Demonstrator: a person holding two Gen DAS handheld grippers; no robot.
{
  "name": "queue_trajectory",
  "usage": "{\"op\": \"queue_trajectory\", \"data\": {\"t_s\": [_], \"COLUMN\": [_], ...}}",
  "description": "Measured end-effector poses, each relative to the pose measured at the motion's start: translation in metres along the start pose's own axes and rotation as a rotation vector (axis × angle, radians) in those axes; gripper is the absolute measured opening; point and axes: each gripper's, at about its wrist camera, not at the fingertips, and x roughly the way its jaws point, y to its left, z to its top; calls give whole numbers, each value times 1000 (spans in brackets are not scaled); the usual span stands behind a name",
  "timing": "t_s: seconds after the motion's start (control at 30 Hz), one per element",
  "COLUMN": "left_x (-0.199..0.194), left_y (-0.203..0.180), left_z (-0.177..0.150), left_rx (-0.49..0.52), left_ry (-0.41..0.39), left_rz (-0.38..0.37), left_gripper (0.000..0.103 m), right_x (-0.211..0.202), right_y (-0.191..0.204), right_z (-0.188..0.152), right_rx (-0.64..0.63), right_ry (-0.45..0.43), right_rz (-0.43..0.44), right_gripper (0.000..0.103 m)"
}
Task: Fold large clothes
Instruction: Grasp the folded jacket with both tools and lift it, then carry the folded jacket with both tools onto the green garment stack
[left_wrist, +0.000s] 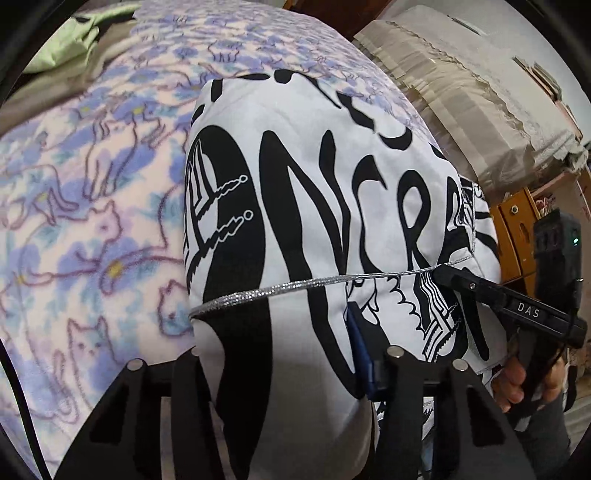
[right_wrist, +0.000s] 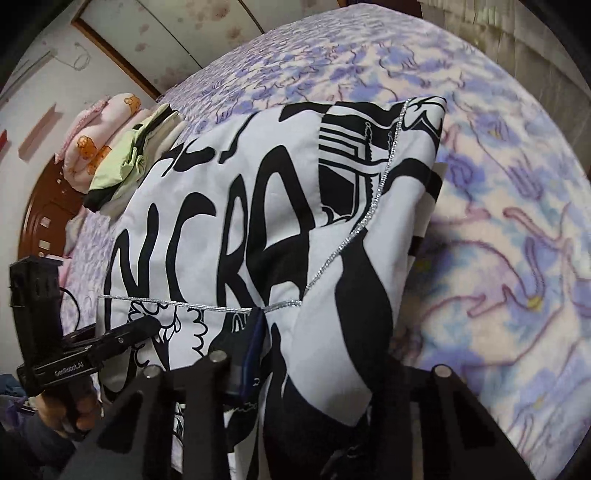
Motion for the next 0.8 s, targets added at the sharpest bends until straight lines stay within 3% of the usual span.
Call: {"op": "queue_trajectory", "data": {"t_s": [0.27, 0.53, 0.7, 0.8], "left_x": [-51, -142, -207, -241], "left_y": [9, 77, 133, 170], "left_z": [-15, -23, 7, 49], "left_rx": [5, -58, -70, -72], "left_ry": [-13, -49, -85, -115], "left_rz": [56, 101, 169, 195], "left_gripper": [44, 44, 44, 44], "right_x": [-17, -19, -5, 7], "right_y": [60, 162, 231, 277], "right_z": [-18, -12, 20, 56], "right_rx": [-62, -142, -168, -180], "right_ry": [20, 28, 17, -4], "right_rz": [-11, 73, 156, 203], "right_gripper": [26, 25, 25, 24]}}
